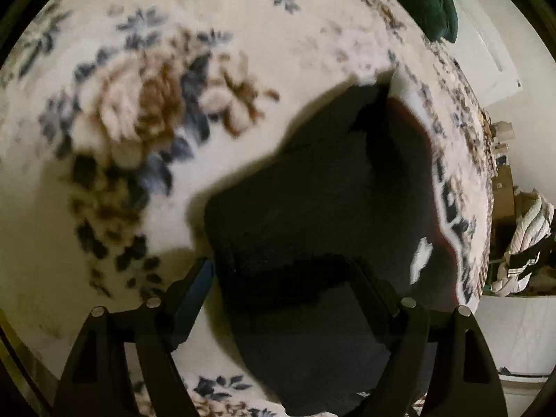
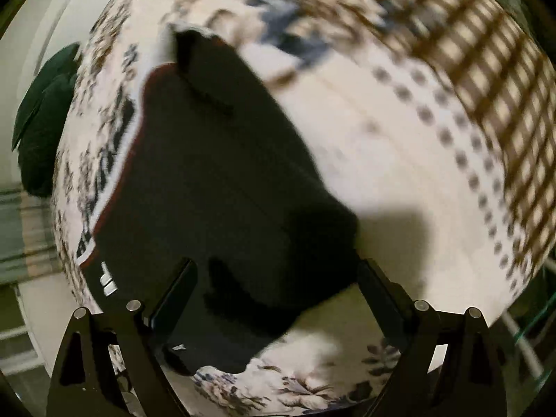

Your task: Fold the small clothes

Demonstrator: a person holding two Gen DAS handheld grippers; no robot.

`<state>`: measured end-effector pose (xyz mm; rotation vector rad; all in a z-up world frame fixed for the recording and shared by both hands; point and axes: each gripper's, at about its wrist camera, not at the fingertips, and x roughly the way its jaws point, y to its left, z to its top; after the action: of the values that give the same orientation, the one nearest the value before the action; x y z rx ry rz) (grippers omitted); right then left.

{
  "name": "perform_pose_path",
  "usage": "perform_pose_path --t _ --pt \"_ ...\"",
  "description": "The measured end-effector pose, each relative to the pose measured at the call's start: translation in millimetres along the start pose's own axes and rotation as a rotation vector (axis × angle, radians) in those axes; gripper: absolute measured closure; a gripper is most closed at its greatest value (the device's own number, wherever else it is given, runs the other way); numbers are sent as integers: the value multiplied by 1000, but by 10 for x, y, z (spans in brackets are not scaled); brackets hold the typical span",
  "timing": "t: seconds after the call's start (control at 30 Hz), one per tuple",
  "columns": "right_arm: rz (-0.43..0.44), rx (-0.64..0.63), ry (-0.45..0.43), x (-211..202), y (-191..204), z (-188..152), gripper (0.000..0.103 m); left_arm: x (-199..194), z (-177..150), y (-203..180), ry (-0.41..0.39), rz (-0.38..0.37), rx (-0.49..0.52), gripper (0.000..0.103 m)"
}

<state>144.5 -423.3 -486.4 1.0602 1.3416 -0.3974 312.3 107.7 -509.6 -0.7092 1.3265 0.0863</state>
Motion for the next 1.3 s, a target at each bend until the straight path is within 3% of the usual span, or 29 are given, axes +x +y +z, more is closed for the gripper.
perform_pose_path --t 0.1,0.13,0.17,0.23,0.27,0.3,0.37,0.43,0.53,0.6,0.63,0.67,0.7,0.73,0.8,0.87,1.0,1.17,1.3 --pt "13 75 -2 118 -180 -121 8 139 -12 32 -6 -43 -10 26" --pt "29 102 2 174 -219 -144 8 133 -13 27 -22 -70 -12 32" --pt "71 144 3 266 -268 -166 12 124 -18 21 -35 -88 -4 49" --pt "138 177 -27 319 -289 -200 34 53 -49 -43 -57 -87 37 64" --pt "153 179 -35 319 -276 -214 69 -11 -74 -63 -73 -78 56 75" --pt "131 162 -55 289 -239 -244 84 -87 -99 -64 -84 -74 71 81" --pt "68 98 -110 167 -157 -317 86 -137 -131 -24 -83 -52 89 81" --pt "12 75 -143 106 -207 -348 86 -10 -147 130 -29 -49 84 80" --pt "44 107 -90 191 -335 -310 86 12 -99 161 8 -56 93 77" --pt "120 121 -72 168 -379 -302 72 -67 -57 69 25 -52 121 77" --pt "148 125 -66 149 -408 -311 60 -132 -23 7 26 -55 123 77" --pt "180 127 -73 127 -461 -342 28 -180 -22 -30 26 -46 127 76" --pt "206 128 -91 116 -515 -367 8 -209 -30 -67 30 -41 132 71" --pt "232 135 -115 125 -595 -398 6 -239 -45 -111 29 -28 146 67" --pt "279 147 -117 213 -694 -394 6 -284 -106 -216 9 26 206 31" --pt "347 166 -137 358 -777 -391 6 -316 -198 -349 -31 73 296 14" --pt "521 221 -275 431 -846 -435 5 -246 -377 -672 -46 120 444 14" --pt "579 199 -328 503 -781 -452 5 -17 -481 -930 -4 93 496 11" --pt "627 154 -352 435 -620 -384 7 276 -553 -1043 16 140 541 11"
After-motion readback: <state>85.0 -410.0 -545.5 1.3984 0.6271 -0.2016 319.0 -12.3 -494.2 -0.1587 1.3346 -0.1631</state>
